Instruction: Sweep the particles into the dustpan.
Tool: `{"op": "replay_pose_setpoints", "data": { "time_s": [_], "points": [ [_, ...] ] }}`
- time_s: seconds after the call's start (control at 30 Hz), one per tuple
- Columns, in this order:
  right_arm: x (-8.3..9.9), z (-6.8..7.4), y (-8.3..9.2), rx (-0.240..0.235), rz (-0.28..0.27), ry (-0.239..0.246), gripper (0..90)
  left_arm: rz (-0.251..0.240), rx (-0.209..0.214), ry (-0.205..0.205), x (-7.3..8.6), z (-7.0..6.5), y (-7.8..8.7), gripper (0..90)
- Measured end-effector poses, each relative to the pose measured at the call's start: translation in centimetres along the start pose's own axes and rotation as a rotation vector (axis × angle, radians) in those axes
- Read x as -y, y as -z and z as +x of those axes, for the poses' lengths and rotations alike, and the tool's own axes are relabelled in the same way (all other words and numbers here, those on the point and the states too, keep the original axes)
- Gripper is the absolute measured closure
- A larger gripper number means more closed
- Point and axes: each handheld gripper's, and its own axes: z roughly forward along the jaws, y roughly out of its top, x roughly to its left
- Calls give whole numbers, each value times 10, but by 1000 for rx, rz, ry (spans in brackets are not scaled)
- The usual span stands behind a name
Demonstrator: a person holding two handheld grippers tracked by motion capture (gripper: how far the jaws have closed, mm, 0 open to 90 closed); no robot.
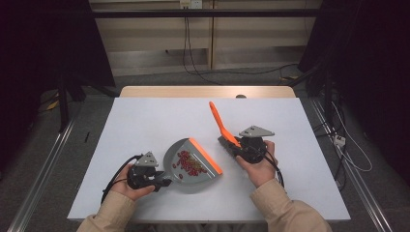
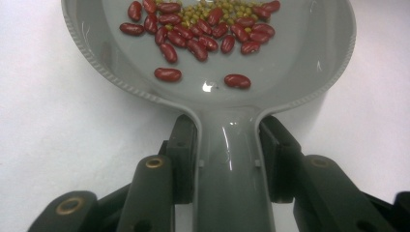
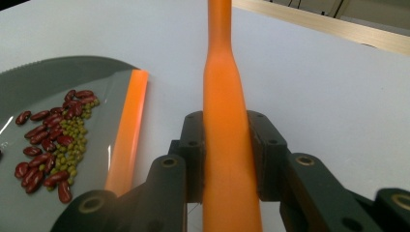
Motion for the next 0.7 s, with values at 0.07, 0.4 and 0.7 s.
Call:
{"op": "replay_pose_setpoints", "data": {
  "time_s": [0.07,0.4,0.7],
  "points": [
    [0,-1,0,-3,1,-1,714,-15,-4,2,0,1,0,630],
    [1,-7,3,7,-2,-7,714,-68,-39,44,2,8,6,630],
    [3,-14,9,15,-8,-26,714,-108,-90,109,2,17,13,630]
  ]
}}
